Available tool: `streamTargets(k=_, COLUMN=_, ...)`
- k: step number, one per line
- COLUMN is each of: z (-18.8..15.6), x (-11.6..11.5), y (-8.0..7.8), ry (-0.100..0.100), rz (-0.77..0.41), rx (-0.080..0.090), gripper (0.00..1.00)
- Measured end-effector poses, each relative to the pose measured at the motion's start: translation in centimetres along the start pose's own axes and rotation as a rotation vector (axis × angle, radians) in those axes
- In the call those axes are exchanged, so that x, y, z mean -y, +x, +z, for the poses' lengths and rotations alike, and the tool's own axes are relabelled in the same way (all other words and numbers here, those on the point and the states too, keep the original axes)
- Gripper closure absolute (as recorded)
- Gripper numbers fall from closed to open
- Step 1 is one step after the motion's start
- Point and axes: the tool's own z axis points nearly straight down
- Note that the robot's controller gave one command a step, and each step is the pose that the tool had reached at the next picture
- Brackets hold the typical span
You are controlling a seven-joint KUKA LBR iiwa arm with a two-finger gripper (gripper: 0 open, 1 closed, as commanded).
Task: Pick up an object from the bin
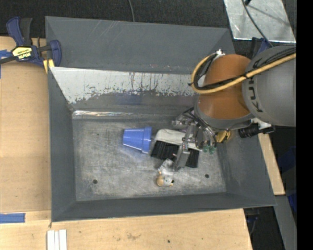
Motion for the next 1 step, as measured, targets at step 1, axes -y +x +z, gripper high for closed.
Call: streamTargets(k=1, z=3.91, x=0.03, y=-2.86, ry=0.011, rz=0.141, rx=-0.036, gripper=0.0)
